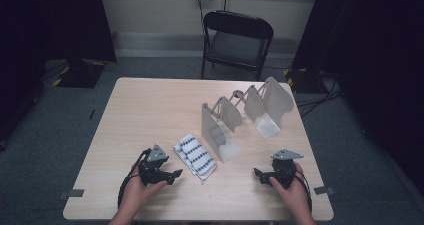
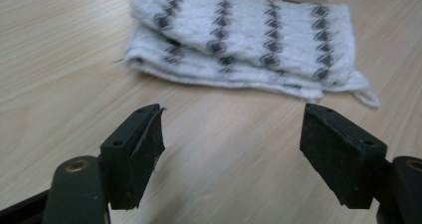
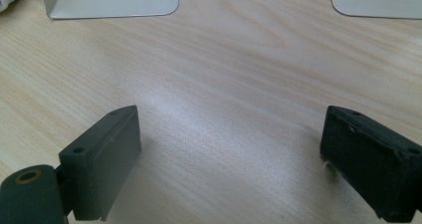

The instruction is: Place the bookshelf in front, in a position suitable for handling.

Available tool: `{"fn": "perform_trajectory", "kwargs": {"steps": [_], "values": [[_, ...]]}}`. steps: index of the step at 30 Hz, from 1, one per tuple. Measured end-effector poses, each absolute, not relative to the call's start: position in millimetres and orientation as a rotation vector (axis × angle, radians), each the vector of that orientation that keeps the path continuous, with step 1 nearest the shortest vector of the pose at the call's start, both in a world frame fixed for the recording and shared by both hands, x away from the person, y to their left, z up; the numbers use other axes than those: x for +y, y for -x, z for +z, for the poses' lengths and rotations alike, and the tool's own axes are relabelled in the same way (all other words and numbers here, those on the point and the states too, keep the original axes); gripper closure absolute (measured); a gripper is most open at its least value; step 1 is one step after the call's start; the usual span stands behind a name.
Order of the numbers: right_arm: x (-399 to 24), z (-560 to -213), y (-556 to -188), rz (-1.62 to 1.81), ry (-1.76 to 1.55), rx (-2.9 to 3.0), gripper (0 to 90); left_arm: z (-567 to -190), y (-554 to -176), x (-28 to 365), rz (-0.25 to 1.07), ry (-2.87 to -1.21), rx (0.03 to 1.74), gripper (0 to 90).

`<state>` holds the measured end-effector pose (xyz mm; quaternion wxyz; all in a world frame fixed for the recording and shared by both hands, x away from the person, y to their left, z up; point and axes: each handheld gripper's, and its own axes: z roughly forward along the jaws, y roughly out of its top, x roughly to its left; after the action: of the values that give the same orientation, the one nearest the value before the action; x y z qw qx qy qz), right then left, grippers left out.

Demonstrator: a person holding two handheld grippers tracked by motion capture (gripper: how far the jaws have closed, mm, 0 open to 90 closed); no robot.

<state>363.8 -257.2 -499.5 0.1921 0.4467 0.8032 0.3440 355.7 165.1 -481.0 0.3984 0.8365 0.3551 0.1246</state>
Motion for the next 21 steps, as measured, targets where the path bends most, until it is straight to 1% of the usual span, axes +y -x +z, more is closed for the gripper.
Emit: {"fn": "perform_trajectory", "kwargs": {"steps": [4, 5, 7, 11, 15, 21], "values": [[-257, -499, -364, 0.966, -1.254, 2.255, 8.6, -477, -365, 147, 0.316, -2.144, 0.849, 27.8], [-257, -499, -364, 0.965, -1.255, 2.256, 8.6, -476, -370, 140, 0.315, -2.149, 0.830, 30.2], [-257, -499, -364, 0.966, -1.256, 2.255, 8.6, -475, -376, 133, 0.332, -2.161, 0.815, 31.3], [-257, -499, -365, 0.966, -1.255, 2.256, 8.6, -478, -386, 124, 0.348, -2.185, 0.814, 31.9], [-257, -499, -365, 0.966, -1.255, 2.256, 8.6, -480, -393, 120, 0.371, -2.177, 0.815, 32.2], [-257, -499, -365, 0.966, -1.255, 2.255, 8.6, -483, -399, 115, 0.359, -2.199, 0.837, 36.9]]}}
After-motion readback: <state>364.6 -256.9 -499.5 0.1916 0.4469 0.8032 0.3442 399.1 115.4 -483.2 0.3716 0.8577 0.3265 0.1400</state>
